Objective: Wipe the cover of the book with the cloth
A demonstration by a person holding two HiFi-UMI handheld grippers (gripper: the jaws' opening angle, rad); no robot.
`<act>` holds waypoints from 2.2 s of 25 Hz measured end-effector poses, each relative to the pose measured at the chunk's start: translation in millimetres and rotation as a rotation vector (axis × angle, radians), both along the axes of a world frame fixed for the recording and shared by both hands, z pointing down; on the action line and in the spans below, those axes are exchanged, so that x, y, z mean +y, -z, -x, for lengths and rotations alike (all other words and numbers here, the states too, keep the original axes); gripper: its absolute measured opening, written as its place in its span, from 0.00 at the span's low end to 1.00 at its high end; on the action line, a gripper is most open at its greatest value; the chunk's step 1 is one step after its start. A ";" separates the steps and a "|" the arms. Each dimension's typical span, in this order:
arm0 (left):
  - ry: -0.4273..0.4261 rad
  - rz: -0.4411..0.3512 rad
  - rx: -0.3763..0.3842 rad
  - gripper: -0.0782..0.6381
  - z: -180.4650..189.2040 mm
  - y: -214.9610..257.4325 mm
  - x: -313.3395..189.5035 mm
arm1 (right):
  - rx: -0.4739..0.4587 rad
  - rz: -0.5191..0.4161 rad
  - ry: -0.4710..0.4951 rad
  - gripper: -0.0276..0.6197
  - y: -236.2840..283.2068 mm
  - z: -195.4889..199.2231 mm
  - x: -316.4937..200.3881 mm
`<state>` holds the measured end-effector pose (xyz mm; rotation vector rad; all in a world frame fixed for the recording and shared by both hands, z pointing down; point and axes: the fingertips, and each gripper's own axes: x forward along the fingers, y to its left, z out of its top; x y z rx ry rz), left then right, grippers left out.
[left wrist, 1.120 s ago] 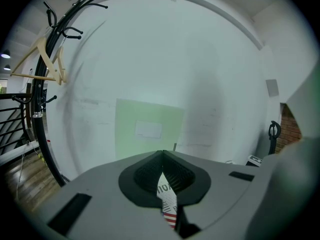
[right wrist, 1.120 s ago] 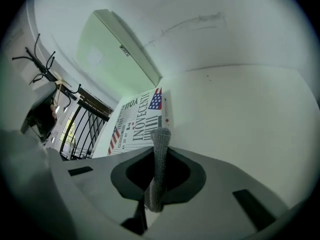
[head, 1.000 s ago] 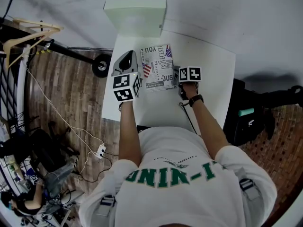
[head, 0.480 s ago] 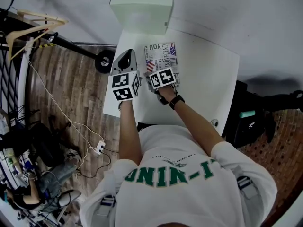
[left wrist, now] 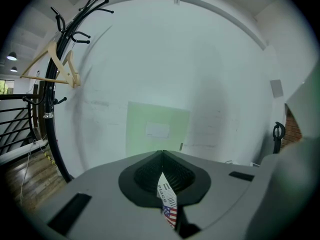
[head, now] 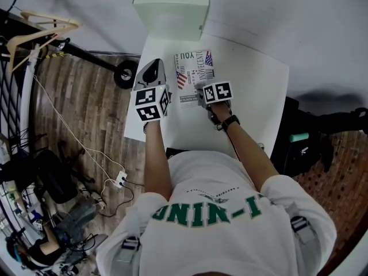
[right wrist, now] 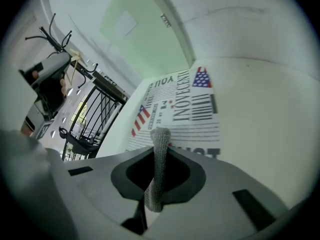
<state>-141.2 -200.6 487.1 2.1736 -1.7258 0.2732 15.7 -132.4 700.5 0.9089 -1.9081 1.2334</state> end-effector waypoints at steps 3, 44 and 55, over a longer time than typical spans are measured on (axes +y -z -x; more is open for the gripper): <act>-0.003 -0.003 0.003 0.13 -1.1 1.7 1.8 | 0.028 -0.008 -0.086 0.09 1.8 -42.9 -4.3; 0.010 -0.035 -0.016 0.13 -9.5 21.4 47.1 | 0.051 -0.059 -0.110 0.09 4.2 -83.1 19.8; 0.053 -0.038 -0.029 0.13 6.0 23.8 62.0 | -0.174 -0.009 0.040 0.09 22.5 18.5 44.4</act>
